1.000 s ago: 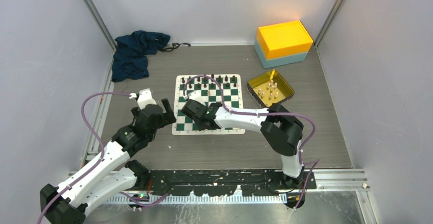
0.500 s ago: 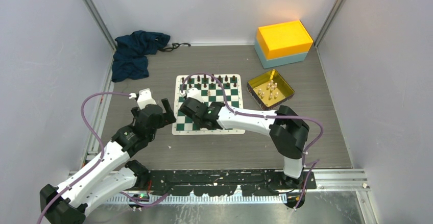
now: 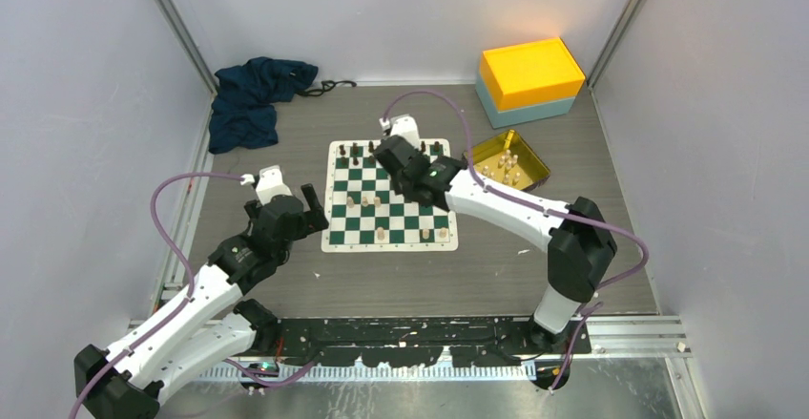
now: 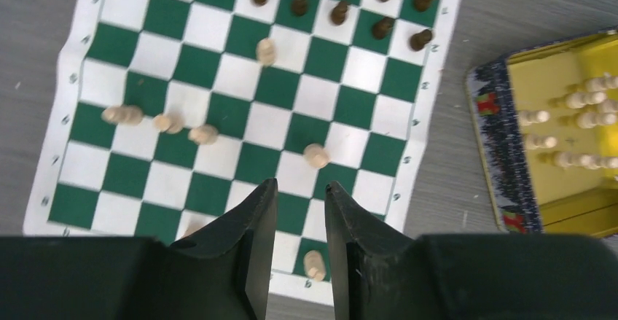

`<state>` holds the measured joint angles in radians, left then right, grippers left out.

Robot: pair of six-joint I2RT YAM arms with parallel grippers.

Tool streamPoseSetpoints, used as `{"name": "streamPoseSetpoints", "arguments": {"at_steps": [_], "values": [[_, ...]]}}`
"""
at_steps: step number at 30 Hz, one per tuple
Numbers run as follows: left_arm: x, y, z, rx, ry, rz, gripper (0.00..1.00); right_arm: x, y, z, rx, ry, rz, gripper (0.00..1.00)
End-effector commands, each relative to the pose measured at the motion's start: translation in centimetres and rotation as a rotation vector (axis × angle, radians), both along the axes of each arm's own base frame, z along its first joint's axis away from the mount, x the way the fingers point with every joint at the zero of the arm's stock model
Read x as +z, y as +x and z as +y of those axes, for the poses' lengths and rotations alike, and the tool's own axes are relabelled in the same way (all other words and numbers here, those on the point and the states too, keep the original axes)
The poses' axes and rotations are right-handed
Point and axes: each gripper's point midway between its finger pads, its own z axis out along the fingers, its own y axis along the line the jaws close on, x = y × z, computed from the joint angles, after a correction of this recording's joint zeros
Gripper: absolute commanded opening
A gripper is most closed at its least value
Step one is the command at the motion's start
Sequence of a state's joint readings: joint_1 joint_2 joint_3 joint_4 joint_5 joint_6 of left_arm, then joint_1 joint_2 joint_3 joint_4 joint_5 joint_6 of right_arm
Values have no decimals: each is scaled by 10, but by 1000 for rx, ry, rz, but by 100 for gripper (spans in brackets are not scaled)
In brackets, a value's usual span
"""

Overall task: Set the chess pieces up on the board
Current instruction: Pick up the chess piece from the chessboard.

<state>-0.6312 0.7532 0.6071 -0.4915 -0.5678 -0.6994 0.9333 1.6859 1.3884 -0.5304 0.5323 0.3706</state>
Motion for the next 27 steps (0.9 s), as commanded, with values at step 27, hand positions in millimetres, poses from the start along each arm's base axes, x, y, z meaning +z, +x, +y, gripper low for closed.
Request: {"name": "streamPoseSetpoints", "arguments": {"at_steps": [27], "values": [[2, 11, -3, 20, 14, -21, 100, -58, 41, -23, -49, 62, 139, 50]]}}
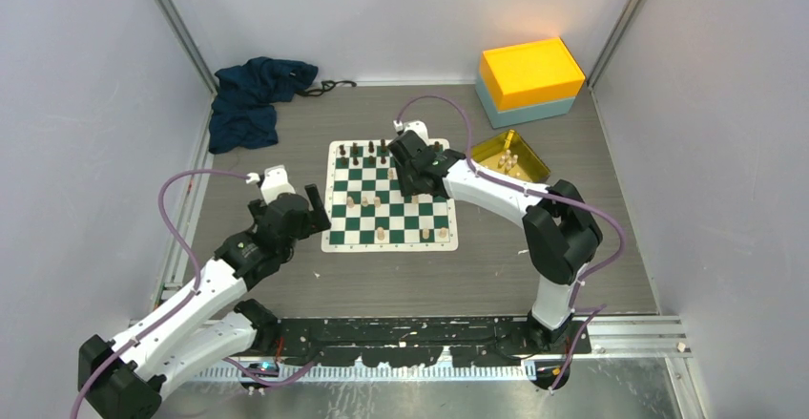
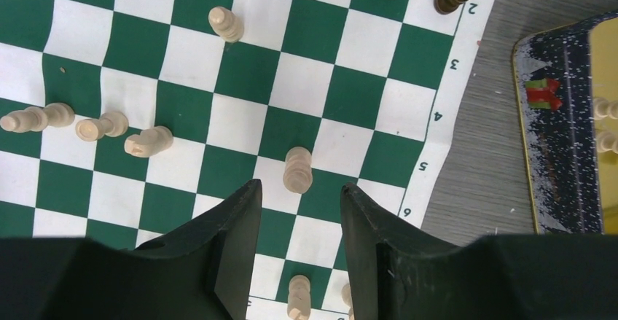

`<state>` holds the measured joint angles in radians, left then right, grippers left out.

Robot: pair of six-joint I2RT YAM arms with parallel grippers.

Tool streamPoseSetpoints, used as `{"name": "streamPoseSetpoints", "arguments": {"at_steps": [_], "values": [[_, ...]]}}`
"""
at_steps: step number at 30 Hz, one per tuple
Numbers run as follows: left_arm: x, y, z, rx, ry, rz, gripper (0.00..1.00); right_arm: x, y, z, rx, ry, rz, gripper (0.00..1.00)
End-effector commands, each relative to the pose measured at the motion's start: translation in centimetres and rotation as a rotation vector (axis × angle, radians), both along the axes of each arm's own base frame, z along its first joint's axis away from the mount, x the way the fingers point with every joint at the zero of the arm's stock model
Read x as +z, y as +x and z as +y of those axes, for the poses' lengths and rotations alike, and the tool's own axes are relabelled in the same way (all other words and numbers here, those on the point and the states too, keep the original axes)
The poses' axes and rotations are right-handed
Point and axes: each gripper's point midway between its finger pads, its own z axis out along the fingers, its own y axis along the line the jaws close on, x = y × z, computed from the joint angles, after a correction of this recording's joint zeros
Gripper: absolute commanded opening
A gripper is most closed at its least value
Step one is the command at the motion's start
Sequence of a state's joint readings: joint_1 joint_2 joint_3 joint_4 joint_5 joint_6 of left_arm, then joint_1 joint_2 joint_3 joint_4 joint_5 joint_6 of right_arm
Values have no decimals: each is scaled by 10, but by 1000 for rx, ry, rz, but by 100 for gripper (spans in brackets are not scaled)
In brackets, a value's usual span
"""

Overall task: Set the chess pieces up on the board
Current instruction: Pick up the chess piece from the chessboard.

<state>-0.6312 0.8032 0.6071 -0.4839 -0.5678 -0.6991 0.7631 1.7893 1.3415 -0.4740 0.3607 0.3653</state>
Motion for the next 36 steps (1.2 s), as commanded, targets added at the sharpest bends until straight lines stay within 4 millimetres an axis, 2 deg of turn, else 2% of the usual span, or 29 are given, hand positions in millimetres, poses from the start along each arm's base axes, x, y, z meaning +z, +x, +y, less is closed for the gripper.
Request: {"name": "streamPoseSetpoints", "arguments": {"at_steps": [1, 21, 25, 29, 33, 36], "values": [[12, 10, -1, 20, -11, -56, 100, 1, 8, 8, 3, 47, -18, 50], [4, 16, -6, 19, 1, -45, 100, -33, 11, 5, 1, 48, 40, 46], [3, 17, -6, 20, 3, -45, 100, -33, 11, 5, -1, 55, 41, 35], [2, 17, -7, 20, 3, -42, 100, -32, 11, 5, -1, 56, 42, 18], [3, 16, -6, 20, 0, -45, 100, -27, 10, 5, -1, 62, 35, 10], [3, 16, -5, 21, 0, -46, 100, -16, 9, 4, 1, 70, 20, 7]]}}
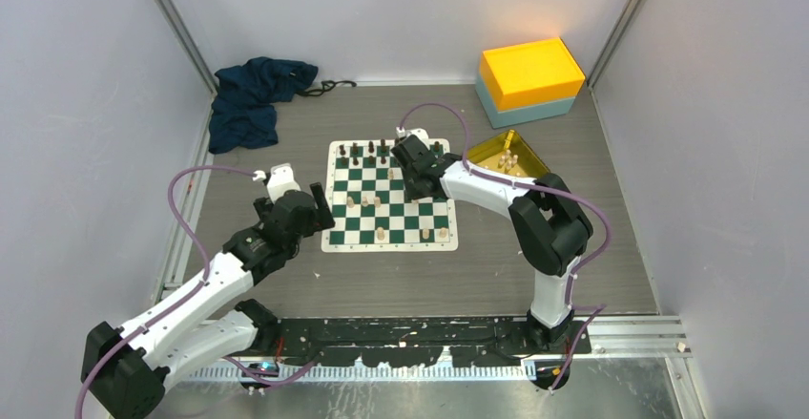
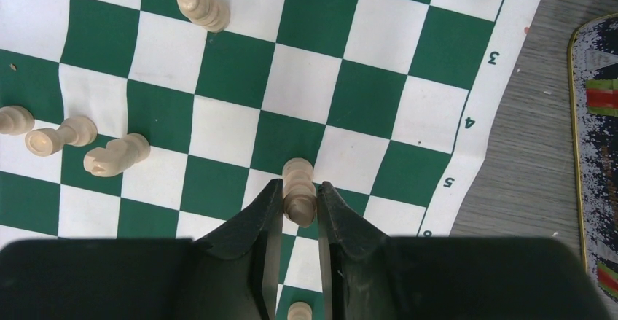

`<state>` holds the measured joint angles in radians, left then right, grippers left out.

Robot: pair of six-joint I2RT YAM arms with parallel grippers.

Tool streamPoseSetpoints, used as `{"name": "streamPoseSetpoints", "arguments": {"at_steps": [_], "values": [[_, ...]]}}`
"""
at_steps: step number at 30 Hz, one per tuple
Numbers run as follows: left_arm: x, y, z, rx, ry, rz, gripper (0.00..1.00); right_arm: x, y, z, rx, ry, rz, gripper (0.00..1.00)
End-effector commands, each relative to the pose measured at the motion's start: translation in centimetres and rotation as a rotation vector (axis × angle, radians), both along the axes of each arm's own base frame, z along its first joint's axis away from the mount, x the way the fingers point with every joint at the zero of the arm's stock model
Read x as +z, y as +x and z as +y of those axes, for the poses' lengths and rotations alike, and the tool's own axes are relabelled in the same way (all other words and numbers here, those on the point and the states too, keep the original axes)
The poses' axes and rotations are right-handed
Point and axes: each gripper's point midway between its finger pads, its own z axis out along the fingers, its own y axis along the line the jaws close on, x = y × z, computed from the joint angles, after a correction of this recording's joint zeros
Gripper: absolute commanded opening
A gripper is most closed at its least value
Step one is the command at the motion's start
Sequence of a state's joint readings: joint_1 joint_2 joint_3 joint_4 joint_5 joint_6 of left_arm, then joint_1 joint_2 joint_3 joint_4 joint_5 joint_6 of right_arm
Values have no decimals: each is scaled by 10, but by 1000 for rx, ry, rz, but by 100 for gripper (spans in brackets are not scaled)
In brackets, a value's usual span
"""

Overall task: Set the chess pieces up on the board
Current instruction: Pick up the chess piece from the chessboard, then place the chess piece on the chessboard.

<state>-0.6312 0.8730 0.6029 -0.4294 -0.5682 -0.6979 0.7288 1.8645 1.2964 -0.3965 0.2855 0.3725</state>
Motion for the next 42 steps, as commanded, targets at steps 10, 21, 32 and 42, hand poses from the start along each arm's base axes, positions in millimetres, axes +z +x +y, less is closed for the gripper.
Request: {"name": "streamPoseSetpoints", "arguments": {"at_steps": [10, 21, 32, 42], "values": [[19, 1, 6, 30, -25, -74, 100, 58, -26, 21, 66, 21, -94, 5], [22, -8, 12, 33, -39, -83, 100, 36, -81, 54, 132, -23, -70, 5], [22, -10, 13, 31, -44, -87, 100, 14, -95, 62, 136, -60, -44, 5], [21, -9, 12, 29, -43, -85, 100, 10, -94, 60, 128, -78, -44, 5]]}}
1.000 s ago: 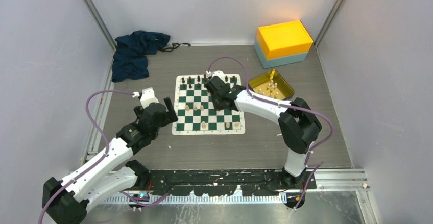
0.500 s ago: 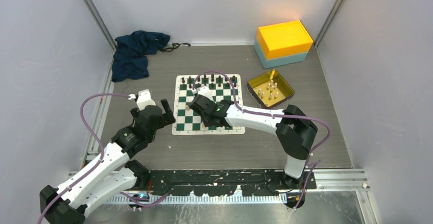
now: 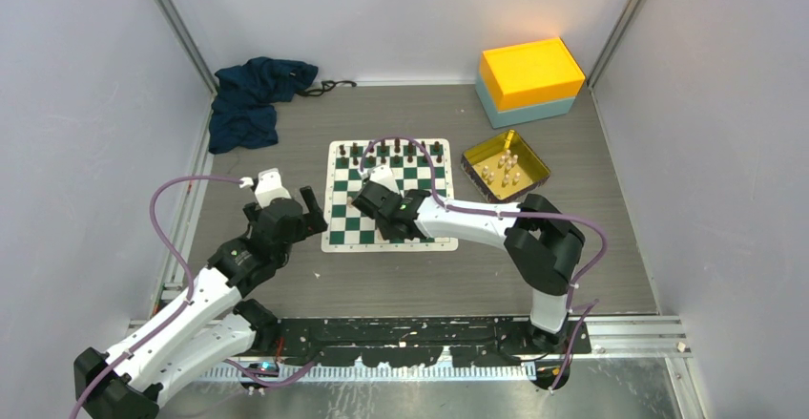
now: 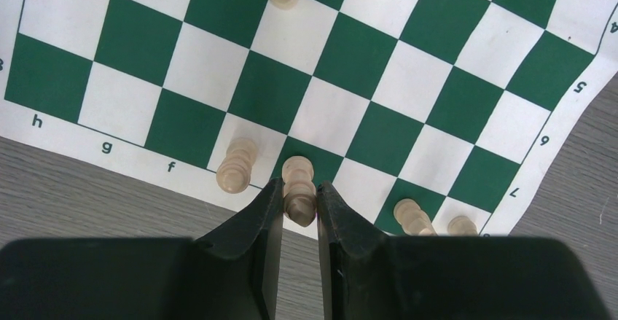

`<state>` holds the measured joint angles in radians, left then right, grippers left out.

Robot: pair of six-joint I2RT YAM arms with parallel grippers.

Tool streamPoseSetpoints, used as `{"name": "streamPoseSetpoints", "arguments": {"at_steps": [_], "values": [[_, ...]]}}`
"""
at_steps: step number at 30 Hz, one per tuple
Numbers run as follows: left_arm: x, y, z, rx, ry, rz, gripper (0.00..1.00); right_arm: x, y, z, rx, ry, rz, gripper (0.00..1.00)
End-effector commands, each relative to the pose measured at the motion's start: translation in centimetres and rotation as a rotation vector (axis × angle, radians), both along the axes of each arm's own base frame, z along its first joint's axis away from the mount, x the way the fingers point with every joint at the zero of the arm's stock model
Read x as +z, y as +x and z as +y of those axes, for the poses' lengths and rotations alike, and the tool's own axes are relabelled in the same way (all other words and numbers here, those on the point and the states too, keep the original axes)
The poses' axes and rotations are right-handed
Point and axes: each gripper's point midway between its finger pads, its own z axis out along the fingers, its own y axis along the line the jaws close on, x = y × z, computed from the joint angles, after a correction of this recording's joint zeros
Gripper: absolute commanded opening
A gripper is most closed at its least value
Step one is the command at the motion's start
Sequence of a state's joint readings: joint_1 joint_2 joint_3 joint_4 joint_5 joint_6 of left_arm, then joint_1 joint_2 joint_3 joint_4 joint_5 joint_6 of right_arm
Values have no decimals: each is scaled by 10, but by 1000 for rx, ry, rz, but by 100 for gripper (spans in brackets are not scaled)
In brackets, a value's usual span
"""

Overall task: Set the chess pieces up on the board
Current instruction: Place the chess piece on the chessboard.

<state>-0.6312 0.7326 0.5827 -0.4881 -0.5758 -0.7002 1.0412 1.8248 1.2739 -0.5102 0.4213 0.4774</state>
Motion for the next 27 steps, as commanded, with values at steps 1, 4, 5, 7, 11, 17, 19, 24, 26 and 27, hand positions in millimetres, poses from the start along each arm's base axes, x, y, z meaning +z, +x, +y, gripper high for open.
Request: {"name": "streamPoseSetpoints", "arguments": {"at_steps": [1, 4, 5, 7, 11, 17, 19, 24, 26, 27], "values": [[5, 4, 1, 22, -8, -31, 100, 7, 5, 2, -27, 10, -34, 5], [5, 4, 1, 21, -10, -31, 100, 5, 5, 0, -27, 2, -30, 5], [5, 4, 1, 21, -10, -31, 100, 5, 4, 0, -27, 2, -30, 5], [4, 4, 1, 22, -9, -29, 100, 5, 4, -1, -28, 0, -29, 5], [4, 4, 0, 20, -12, -28, 100, 5, 3, -3, -31, -1, -29, 6], [5, 5, -1, 18, -13, -26, 100, 2, 2, -4, -33, -3, -21, 6], [5, 5, -1, 18, -13, -27, 100, 1, 2, -3, -33, -1, -18, 8], [4, 5, -1, 17, -9, -23, 100, -2, 1, -3, -31, -4, -11, 22], [3, 5, -1, 16, -6, -18, 100, -2, 1, -3, -31, -1, -12, 26], [3, 5, -1, 16, -5, -18, 100, -1, 1, -2, -29, 1, -13, 28]]}}
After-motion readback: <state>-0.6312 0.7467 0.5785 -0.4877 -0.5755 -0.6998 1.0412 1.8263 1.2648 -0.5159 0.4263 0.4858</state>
